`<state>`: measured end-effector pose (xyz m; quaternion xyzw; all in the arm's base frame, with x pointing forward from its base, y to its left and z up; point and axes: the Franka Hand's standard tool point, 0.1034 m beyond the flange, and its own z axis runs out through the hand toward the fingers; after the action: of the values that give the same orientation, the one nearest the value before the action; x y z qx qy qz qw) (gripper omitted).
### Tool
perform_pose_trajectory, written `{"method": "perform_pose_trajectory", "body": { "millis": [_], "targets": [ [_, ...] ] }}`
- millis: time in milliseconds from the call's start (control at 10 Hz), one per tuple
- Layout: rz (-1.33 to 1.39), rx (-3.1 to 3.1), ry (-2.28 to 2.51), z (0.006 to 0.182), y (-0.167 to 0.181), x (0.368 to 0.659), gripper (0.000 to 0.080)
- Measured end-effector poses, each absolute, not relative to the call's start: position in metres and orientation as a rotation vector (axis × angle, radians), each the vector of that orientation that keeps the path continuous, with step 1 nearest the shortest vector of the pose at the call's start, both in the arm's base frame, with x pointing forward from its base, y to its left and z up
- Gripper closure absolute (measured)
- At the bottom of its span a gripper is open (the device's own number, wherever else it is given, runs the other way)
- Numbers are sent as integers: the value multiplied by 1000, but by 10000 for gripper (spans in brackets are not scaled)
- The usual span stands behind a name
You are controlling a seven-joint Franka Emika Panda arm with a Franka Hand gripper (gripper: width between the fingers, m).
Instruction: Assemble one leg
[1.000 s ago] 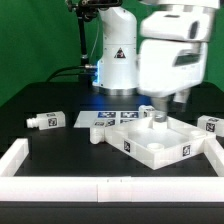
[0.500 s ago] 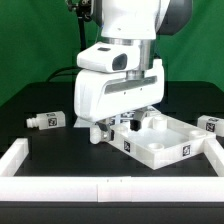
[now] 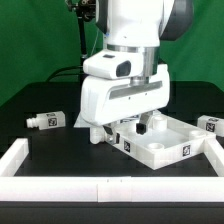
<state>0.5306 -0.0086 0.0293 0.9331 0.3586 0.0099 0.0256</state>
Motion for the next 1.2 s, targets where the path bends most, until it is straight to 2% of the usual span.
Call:
{"method": "perform_pose_trajectory", "body": {
  "millis": [300, 600, 900, 1000, 1100, 1200],
  "targets": [
    [12, 2912, 1073, 13, -14, 524, 150],
    [8, 2911, 1081, 11, -13, 523, 150],
    [8, 2911, 1081, 11, -13, 523, 565],
    [8, 2911, 1081, 11, -13, 523, 565],
    [10, 2911, 1082, 11, -12, 524, 728],
    [17, 2911, 1076, 12, -14, 524, 728]
  ]
}}
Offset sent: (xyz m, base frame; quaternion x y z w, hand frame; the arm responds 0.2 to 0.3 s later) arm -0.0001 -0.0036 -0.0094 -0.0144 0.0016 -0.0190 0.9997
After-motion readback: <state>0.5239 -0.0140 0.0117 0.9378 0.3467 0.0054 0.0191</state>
